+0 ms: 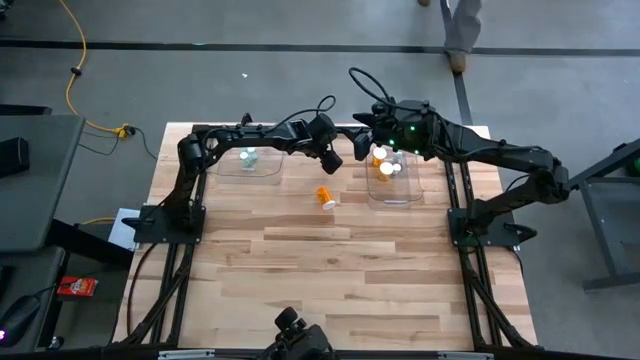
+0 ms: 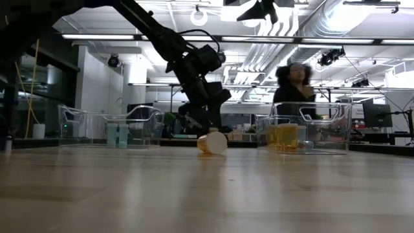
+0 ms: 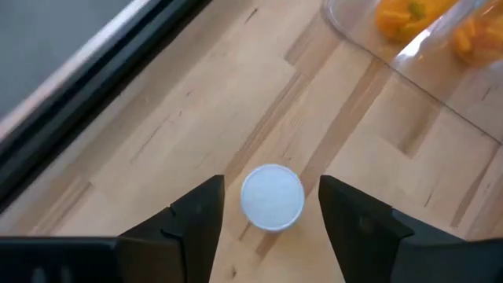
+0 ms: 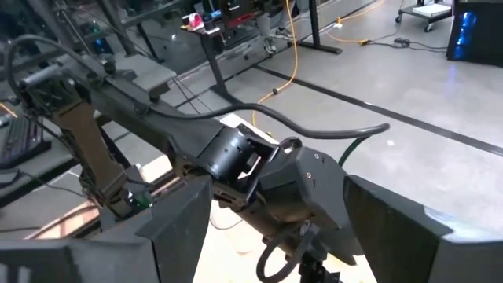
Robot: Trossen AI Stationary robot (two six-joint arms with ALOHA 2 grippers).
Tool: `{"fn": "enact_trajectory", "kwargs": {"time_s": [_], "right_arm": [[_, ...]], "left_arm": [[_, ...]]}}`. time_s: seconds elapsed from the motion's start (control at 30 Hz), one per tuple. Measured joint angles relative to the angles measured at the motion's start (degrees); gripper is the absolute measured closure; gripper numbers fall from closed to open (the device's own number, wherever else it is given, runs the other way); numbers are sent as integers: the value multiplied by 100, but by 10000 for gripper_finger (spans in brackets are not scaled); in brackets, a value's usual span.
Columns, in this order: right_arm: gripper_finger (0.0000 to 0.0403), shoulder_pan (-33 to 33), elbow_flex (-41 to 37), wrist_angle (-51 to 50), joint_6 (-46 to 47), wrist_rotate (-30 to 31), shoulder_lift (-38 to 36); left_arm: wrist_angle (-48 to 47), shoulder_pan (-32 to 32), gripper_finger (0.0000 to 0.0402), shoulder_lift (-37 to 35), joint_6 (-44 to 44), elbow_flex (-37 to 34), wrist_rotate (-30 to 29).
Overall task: Pick and place medicine bottles into bin by pill shape (circle, oval)
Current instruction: Put the orange tablet bottle into the left transparent bin
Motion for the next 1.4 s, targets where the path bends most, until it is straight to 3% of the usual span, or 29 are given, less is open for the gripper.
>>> {"fn": "enact_trajectory", "kwargs": {"time_s": [0.47,1.17,1.4], "right_arm": [[123,0,0,129,465,365,0],[123,0,0,303,561,475,0],[123,0,0,303,553,475,0]], "left_arm": [[227,17,209,0,411,-2,-176],[291,28,209,273,514,-9,61],[363,28,242,273,514,-9,48]]}}
